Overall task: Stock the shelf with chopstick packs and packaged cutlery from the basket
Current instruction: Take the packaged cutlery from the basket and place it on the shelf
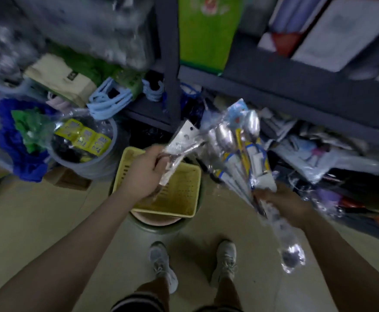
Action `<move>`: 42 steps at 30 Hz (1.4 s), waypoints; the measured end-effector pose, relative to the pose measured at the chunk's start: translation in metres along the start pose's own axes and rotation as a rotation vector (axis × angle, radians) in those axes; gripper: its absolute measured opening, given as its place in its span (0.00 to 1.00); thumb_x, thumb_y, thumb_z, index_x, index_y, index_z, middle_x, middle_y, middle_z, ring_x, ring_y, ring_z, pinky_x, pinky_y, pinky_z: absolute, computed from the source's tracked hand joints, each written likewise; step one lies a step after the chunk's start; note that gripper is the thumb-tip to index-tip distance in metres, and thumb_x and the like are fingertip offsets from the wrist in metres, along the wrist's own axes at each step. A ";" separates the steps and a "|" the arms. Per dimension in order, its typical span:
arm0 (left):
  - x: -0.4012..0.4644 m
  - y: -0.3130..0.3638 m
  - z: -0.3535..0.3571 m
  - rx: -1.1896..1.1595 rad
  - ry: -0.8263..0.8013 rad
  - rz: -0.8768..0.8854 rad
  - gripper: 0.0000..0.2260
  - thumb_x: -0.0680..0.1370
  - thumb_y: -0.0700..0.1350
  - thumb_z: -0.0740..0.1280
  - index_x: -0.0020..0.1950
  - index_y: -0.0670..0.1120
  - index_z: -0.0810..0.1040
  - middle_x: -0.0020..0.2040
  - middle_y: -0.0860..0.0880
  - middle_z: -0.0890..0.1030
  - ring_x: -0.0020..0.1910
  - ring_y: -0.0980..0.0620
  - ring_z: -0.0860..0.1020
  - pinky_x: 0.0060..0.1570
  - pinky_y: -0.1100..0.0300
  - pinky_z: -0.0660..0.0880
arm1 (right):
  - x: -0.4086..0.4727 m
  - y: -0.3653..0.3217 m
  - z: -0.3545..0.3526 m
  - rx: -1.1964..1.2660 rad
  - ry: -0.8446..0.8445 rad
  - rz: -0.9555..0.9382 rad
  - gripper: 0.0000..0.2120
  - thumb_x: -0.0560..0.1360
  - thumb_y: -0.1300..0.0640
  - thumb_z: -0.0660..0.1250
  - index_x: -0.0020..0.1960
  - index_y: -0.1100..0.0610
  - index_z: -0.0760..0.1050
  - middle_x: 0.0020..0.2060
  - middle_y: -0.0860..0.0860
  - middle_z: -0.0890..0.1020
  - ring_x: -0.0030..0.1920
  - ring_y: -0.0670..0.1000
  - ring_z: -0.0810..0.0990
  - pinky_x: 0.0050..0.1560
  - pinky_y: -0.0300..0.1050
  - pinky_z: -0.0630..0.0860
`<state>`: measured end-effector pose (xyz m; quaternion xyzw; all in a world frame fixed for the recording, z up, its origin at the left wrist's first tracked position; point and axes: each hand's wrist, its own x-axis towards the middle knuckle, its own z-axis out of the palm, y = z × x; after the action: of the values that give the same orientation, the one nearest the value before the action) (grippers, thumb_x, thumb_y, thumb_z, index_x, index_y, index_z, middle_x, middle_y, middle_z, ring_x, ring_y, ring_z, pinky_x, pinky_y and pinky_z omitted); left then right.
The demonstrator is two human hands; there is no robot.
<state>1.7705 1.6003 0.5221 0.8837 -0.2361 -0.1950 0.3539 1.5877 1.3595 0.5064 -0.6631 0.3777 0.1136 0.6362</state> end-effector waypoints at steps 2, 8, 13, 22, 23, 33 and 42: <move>-0.009 0.034 -0.011 -0.125 -0.032 0.025 0.04 0.79 0.41 0.60 0.52 0.42 0.72 0.39 0.48 0.77 0.39 0.50 0.75 0.38 0.60 0.67 | -0.033 -0.024 -0.011 0.106 0.127 -0.067 0.06 0.60 0.54 0.74 0.33 0.55 0.81 0.23 0.45 0.79 0.26 0.38 0.75 0.31 0.33 0.72; -0.005 0.148 -0.029 -0.458 -0.086 0.084 0.08 0.79 0.44 0.61 0.57 0.47 0.71 0.55 0.47 0.78 0.48 0.45 0.78 0.43 0.50 0.75 | -0.113 -0.088 -0.054 0.302 0.440 -0.326 0.07 0.74 0.64 0.65 0.41 0.54 0.76 0.25 0.42 0.82 0.27 0.39 0.79 0.29 0.30 0.74; -0.010 0.250 -0.035 -0.783 -0.178 0.134 0.07 0.78 0.38 0.61 0.49 0.50 0.75 0.43 0.51 0.78 0.39 0.55 0.77 0.45 0.57 0.72 | -0.171 -0.124 -0.106 0.460 0.570 -0.472 0.06 0.75 0.62 0.64 0.43 0.55 0.78 0.27 0.48 0.83 0.28 0.47 0.81 0.28 0.40 0.77; 0.018 0.450 -0.005 -1.177 -0.365 0.084 0.14 0.75 0.29 0.54 0.49 0.40 0.77 0.34 0.47 0.83 0.30 0.53 0.81 0.35 0.57 0.76 | -0.211 -0.207 -0.280 0.555 0.693 -0.615 0.08 0.75 0.55 0.66 0.47 0.60 0.77 0.30 0.51 0.82 0.27 0.48 0.80 0.29 0.38 0.78; 0.023 0.469 0.003 -1.189 -0.382 0.073 0.14 0.75 0.29 0.53 0.51 0.38 0.77 0.37 0.45 0.82 0.31 0.52 0.80 0.34 0.57 0.77 | -0.209 -0.216 -0.303 0.564 0.693 -0.603 0.08 0.75 0.54 0.67 0.45 0.60 0.77 0.29 0.51 0.82 0.26 0.48 0.80 0.28 0.38 0.77; 0.078 0.584 0.076 -1.135 -0.330 0.186 0.08 0.76 0.34 0.59 0.45 0.43 0.76 0.40 0.46 0.81 0.38 0.52 0.80 0.38 0.61 0.77 | -0.149 -0.246 -0.473 0.376 0.656 -0.384 0.08 0.72 0.56 0.71 0.41 0.61 0.76 0.24 0.53 0.81 0.22 0.50 0.78 0.31 0.44 0.76; 0.120 0.620 0.120 -0.592 -0.324 0.407 0.12 0.76 0.47 0.66 0.59 0.54 0.73 0.56 0.53 0.80 0.54 0.55 0.78 0.53 0.62 0.74 | -0.116 -0.252 -0.540 -0.266 0.928 -0.416 0.15 0.78 0.53 0.59 0.42 0.64 0.73 0.38 0.58 0.74 0.43 0.55 0.72 0.44 0.48 0.66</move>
<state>1.6331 1.0738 0.8650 0.6364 -0.3930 -0.3176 0.5828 1.4930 0.8747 0.8596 -0.7796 0.4625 -0.2740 0.3215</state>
